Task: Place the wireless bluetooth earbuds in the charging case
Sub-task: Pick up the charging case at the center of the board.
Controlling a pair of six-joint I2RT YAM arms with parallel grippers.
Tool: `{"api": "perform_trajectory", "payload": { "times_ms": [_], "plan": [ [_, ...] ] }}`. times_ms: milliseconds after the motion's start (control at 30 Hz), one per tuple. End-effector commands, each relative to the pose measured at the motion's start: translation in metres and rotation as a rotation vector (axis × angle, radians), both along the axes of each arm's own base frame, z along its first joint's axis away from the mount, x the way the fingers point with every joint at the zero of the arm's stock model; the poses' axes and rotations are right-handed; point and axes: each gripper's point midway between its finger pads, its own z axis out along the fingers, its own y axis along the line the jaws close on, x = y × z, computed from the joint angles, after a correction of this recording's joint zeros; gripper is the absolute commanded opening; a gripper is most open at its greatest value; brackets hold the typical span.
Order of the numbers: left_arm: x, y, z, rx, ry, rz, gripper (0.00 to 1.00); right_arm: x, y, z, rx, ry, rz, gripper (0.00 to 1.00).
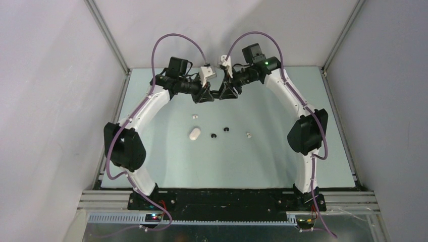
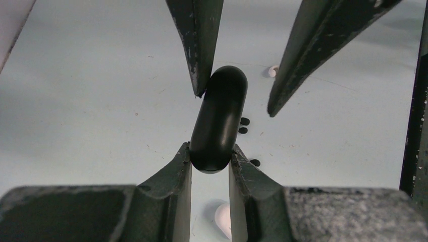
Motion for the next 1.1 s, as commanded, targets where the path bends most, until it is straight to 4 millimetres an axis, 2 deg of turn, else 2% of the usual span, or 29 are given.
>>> {"api": "perform_trajectory", "payload": {
  "times_ms": [0,167,333,500,633,667,733,800,833,867,900,933,1000,1067],
  "plan": [
    [-0.003,-0.002,0.034,-0.048,-0.082,-0.031,0.0,0.0,0.008,0.0,0.021,-0.002,0.019,0.46],
    [-0.002,-0.001,0.037,-0.055,-0.075,-0.021,0.0,-0.003,0.009,-0.004,0.017,0.005,0.03,0.35],
    [0.0,0.0,0.041,-0.088,-0.037,-0.01,0.0,-0.004,0.008,-0.007,0.008,0.008,0.029,0.41],
    [0.001,-0.001,0.043,-0.101,-0.029,-0.018,0.0,-0.005,0.01,-0.01,0.002,0.014,0.031,0.42],
    [0.003,-0.001,0.041,-0.097,-0.02,-0.007,0.0,-0.006,0.012,-0.009,0.013,0.02,0.034,0.32],
    [0.004,0.0,0.04,-0.095,-0.02,-0.002,0.0,-0.005,0.012,-0.008,0.015,0.019,0.033,0.26],
    [0.007,0.001,0.042,-0.091,-0.017,0.019,0.13,-0.005,0.012,-0.006,0.02,0.021,0.029,0.18],
    [0.013,0.003,0.047,-0.106,0.034,0.084,0.42,0.001,0.008,-0.001,0.039,0.043,0.001,0.14],
    [0.018,0.007,0.049,-0.115,0.054,0.115,0.48,0.003,0.008,0.006,0.069,0.073,-0.018,0.14],
    [0.02,0.008,0.057,-0.136,0.064,0.128,0.64,0.008,0.002,0.011,0.089,0.094,-0.043,0.11],
    [0.02,0.012,0.063,-0.173,0.108,0.141,0.68,0.009,0.003,0.024,0.14,0.129,-0.051,0.1],
    [0.019,0.014,0.071,-0.202,0.134,0.15,0.73,0.016,-0.004,0.031,0.168,0.156,-0.076,0.08],
    [0.017,0.021,0.084,-0.253,0.162,0.137,0.75,0.024,-0.01,0.053,0.26,0.228,-0.105,0.07],
    [0.012,0.024,0.094,-0.286,0.164,0.102,0.77,0.026,-0.014,0.073,0.344,0.375,-0.138,0.07]
  ]
}}
